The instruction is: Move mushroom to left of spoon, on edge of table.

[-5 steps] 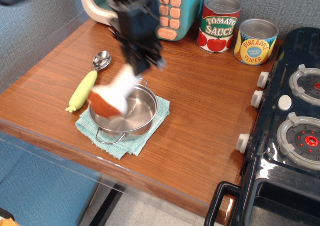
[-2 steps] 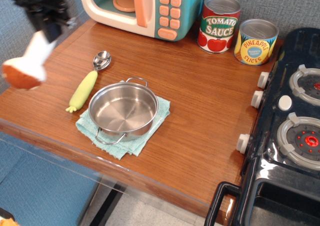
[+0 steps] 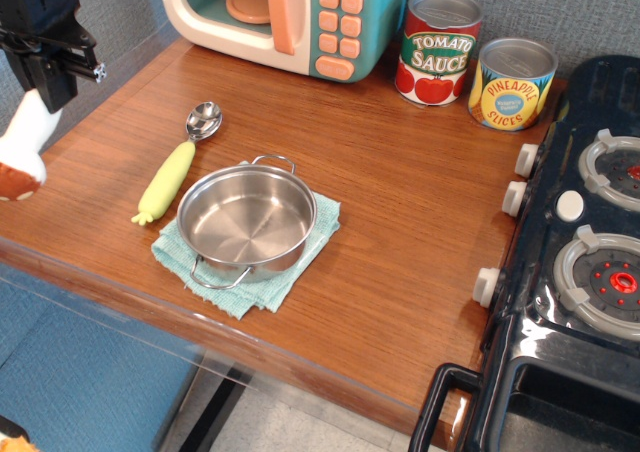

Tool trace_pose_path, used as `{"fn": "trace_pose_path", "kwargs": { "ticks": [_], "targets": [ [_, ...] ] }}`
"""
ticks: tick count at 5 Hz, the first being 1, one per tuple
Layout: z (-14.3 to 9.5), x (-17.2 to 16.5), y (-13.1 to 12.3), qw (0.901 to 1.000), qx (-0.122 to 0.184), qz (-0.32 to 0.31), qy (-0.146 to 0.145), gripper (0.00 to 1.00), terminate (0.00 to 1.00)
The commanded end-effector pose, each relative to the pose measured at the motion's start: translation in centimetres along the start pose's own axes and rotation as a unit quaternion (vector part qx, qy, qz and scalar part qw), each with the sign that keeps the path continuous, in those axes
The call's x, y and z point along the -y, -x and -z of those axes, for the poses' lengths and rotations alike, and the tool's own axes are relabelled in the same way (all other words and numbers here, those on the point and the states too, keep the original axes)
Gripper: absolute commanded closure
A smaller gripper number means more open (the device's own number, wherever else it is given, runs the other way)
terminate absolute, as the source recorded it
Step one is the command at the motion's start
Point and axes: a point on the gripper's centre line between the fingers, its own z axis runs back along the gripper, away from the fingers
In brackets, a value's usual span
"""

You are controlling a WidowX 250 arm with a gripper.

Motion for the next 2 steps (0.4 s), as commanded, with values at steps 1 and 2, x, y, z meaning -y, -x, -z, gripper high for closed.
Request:
{"fn": "trace_pose_path", "kwargs": {
  "ticks": [1,2],
  "targets": [
    [0.66,-1.06,0.33,0.9994,-0.013,-0.003,-0.031,1.0,0.0],
    [1.36,-1.4,0.42,0.9993,-0.019,-0.015,-0.027,1.0,0.0]
  ]
}}
